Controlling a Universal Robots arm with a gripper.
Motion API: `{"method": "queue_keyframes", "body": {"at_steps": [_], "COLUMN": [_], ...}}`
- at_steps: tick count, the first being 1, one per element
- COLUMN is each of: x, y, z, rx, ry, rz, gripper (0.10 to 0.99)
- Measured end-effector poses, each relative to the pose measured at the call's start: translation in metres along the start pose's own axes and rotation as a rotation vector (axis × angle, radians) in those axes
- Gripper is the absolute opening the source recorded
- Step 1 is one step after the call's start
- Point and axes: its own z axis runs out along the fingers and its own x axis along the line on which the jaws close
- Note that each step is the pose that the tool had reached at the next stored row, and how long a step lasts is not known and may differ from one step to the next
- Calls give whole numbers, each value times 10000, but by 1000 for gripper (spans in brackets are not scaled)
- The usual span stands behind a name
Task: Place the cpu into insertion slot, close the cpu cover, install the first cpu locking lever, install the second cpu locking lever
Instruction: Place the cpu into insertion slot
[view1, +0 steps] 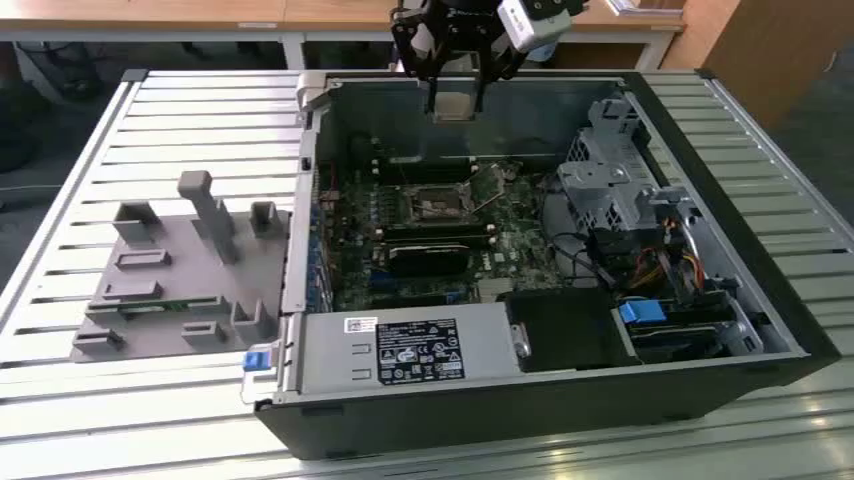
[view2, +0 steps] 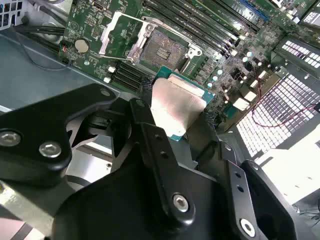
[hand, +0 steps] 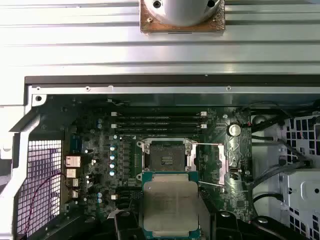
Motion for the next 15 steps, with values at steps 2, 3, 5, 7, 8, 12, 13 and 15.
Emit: {"method": "queue_keyframes", "body": {"at_steps": [2, 3, 5, 7, 8, 12, 13, 15], "x": [0, 0, 0, 0, 0, 0, 0, 0], "y": [0, 0, 0, 0, 0, 0, 0, 0], "z": [0, 0, 0, 0, 0, 0, 0, 0], "rx": [0, 0, 0, 0, -1, -1, -1, -1], "ry": [0, 1, -1, -2, -3, -5, -5, -6], "rz": [0, 0, 11, 27, 34, 58, 64, 75], "gripper": [529, 529, 529, 529, 529, 529, 529, 529]}}
